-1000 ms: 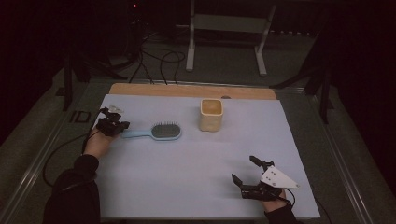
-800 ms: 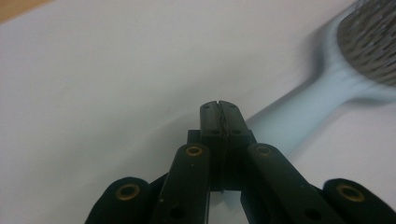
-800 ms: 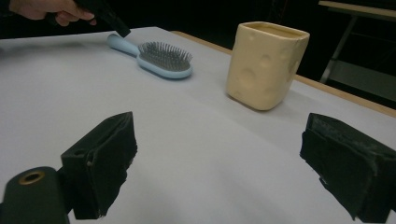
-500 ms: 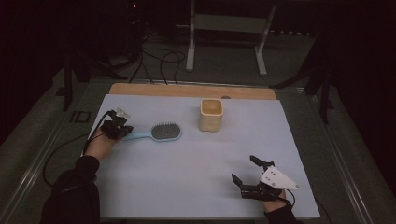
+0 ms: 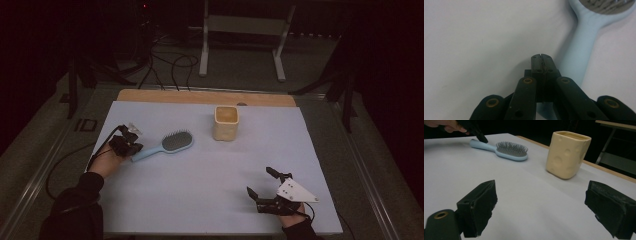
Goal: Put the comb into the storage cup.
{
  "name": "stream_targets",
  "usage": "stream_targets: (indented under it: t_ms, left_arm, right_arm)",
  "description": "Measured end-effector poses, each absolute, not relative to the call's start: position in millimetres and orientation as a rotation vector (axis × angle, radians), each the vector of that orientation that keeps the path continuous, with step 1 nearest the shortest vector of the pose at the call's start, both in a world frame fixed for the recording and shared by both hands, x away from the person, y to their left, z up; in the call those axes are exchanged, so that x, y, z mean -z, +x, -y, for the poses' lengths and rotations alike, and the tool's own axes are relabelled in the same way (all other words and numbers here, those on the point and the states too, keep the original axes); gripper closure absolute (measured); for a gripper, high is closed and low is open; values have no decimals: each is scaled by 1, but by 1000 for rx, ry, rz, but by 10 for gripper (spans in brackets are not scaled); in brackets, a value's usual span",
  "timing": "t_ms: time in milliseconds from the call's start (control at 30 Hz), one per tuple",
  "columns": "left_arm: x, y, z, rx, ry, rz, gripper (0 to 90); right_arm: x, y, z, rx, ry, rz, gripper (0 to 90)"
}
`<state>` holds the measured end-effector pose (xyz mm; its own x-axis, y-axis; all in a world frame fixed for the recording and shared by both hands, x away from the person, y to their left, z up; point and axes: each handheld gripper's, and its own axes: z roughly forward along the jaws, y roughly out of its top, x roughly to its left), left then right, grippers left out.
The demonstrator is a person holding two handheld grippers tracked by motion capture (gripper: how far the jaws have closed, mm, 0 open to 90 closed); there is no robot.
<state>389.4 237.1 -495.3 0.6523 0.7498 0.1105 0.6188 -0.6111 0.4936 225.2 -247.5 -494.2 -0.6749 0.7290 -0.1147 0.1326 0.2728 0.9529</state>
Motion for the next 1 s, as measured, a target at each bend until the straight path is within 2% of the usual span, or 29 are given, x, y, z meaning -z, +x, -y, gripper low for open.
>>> stream_targets:
  t_ms: [433, 1000]
  left_arm:
    - [494, 367, -213, -357, 2517, -1004, 900]
    - [496, 352, -196, -262, 2513, -966, 900]
  right_arm:
    - [493, 226, 248, -1418, 776, -1996, 101]
    - [493, 226, 246, -1416, 784, -1993, 101]
